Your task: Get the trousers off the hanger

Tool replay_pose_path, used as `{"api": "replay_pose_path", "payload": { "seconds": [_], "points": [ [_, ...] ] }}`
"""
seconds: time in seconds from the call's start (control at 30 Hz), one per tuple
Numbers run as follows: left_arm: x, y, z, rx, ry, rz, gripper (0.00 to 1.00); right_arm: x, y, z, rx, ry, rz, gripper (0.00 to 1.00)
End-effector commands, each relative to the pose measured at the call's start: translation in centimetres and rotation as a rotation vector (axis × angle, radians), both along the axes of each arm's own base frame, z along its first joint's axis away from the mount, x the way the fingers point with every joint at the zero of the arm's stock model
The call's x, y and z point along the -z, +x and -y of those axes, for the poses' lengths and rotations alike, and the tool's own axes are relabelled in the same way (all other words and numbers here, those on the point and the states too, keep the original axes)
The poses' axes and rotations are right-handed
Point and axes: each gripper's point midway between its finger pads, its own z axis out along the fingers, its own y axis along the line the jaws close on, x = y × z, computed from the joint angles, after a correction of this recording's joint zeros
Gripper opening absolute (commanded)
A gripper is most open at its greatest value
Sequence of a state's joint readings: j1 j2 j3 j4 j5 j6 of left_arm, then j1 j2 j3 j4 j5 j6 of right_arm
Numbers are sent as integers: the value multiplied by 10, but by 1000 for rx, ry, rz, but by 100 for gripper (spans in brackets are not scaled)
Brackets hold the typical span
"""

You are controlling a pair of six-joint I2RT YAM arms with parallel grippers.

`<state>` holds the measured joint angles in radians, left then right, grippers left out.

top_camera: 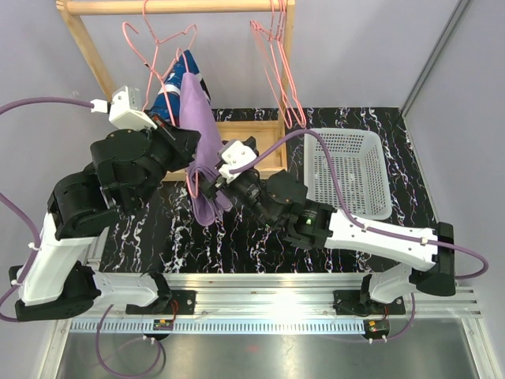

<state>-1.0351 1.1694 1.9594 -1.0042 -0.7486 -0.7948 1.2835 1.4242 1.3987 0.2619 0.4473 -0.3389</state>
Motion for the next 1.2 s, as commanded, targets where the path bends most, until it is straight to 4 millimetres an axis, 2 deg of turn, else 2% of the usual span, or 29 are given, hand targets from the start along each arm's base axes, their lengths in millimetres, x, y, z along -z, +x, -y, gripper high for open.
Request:
{"api": "replay_pose_path", "payload": {
  "seconds": [0.0, 0.13, 0.17, 0.27, 0.37, 0.53, 0.6, 0.7, 0.77, 0.8, 0.83, 0.93, 1.03, 1.07, 1.17],
  "points": [
    [-52, -2, -16, -51, -213, 109, 0, -24, 12, 11, 119, 69, 51, 95],
    [-56, -4, -14, -29, -211, 110, 0, -20, 16, 8, 140, 32, 86, 87],
    [-54, -5, -12, -20, -200, 103, 0, -21, 17, 8, 145, 10, 107, 78],
    [-56, -7, -12, -6, -182, 104, 0, -18, 17, 4, 134, -53, 136, 66],
    [-59, -10, -13, 14, -155, 105, 0, -23, 17, 3, 127, -84, 161, 58],
    [-53, -14, -5, 75, -108, 93, 0, -39, 16, 5, 131, -61, 186, 59],
    [-48, -14, -2, 85, -67, 85, 0, -50, 15, 7, 131, -34, 193, 68],
    [-39, -14, 6, 121, -25, 64, 0, -59, 18, 4, 143, -34, 207, 72],
    [-36, -15, 9, 137, -8, 56, 0, -62, 20, 2, 151, -29, 215, 61],
    [-35, -13, 9, 135, 1, 54, 0, -65, 18, 1, 144, -26, 224, 52],
    [-32, -13, 9, 137, 16, 46, 0, -61, 19, -1, 137, -51, 224, 35],
    [-26, -9, 6, 130, 65, 31, 0, -66, 16, -1, 117, -63, 222, 14],
    [-18, -5, -2, 103, 104, 19, 0, -69, 16, 5, 127, -65, 227, 10],
    [-17, -3, -7, 90, 117, 21, 0, -71, 16, 9, 137, -64, 229, 0],
    [-11, -2, -12, 90, 159, 17, 0, -77, 19, 19, 176, -60, 232, 0]
  ]
}}
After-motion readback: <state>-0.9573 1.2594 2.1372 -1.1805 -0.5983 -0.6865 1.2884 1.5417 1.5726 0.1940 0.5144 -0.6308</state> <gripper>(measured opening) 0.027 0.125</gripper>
